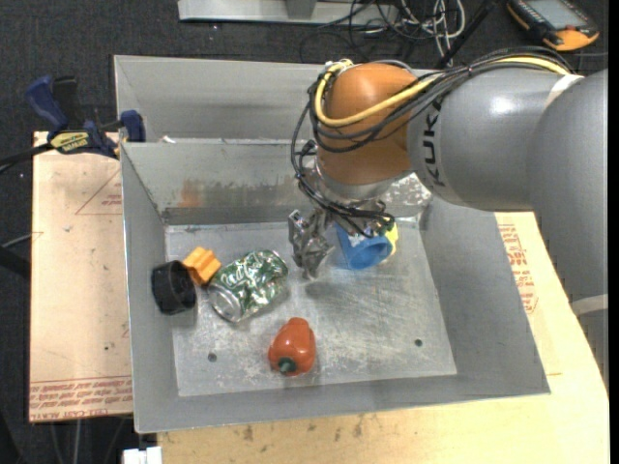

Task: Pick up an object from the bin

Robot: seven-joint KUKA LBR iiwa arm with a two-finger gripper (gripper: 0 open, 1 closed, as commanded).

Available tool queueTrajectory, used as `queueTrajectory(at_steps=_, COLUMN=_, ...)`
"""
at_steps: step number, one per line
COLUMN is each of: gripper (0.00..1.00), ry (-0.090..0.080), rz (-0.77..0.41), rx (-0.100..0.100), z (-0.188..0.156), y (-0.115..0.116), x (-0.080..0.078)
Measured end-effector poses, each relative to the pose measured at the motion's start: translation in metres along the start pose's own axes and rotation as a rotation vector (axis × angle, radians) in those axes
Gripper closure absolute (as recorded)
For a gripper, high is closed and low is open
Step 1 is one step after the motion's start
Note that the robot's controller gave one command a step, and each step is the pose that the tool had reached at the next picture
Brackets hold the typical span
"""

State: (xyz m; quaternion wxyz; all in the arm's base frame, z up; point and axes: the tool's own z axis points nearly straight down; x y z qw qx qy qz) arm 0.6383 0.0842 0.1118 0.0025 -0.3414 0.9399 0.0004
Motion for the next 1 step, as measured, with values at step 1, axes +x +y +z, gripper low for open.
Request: queueTrajectory(at_steps=1, gripper=1.0, ry=0.0, rz=0.0, rx=0.001, z=-0.0106, y=-0.0001, x=-0.0001)
